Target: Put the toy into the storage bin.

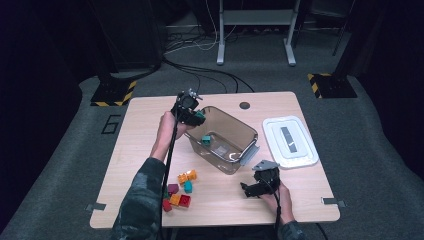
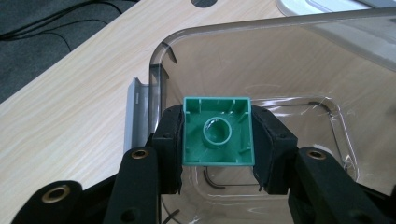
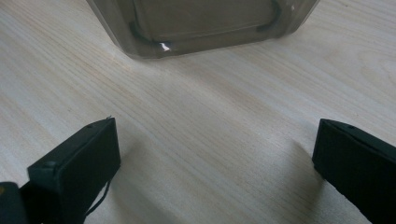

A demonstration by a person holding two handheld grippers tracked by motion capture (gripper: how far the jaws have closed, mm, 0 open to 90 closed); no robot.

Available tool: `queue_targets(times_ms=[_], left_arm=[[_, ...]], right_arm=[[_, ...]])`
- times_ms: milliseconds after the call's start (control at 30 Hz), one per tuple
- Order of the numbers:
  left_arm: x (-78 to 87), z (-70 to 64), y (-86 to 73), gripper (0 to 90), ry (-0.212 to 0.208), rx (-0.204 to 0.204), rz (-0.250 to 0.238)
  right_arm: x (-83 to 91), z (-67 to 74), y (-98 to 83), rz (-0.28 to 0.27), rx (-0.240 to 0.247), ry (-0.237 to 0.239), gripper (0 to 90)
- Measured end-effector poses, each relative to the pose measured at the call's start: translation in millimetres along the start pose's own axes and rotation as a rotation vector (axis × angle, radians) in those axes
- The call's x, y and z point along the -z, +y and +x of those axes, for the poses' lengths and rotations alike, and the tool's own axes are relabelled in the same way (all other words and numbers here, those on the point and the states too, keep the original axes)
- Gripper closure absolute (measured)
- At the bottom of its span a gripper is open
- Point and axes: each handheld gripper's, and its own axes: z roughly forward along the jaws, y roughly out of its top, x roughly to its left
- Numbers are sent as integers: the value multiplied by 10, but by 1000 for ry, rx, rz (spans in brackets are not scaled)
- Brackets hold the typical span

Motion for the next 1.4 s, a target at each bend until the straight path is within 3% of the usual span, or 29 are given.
queue_targets(times_ms=[100, 200, 267, 467, 867, 1133, 1400], left_arm=[[-49, 8, -2, 573, 1, 15, 11], [-74, 32, -22, 438, 7, 53, 10], [-63, 35, -42, 334, 10, 58, 6], [60, 22, -131, 199, 9, 59, -17], [369, -30, -438, 133, 16, 36, -58], [473, -29, -712, 77, 30, 40, -58], [522, 3, -1039, 75, 38, 61, -55]], right_arm=[[0, 0, 0, 0, 0, 0, 2], [0, 0, 0, -1, 0, 0, 2], [0, 0, 0, -1, 0, 0, 2], [3, -6, -2, 2, 10, 3, 3], [3, -10, -2, 1, 12, 4, 5], [3, -14, -2, 0, 14, 3, 6], [2, -14, -1, 0, 13, 1, 4]])
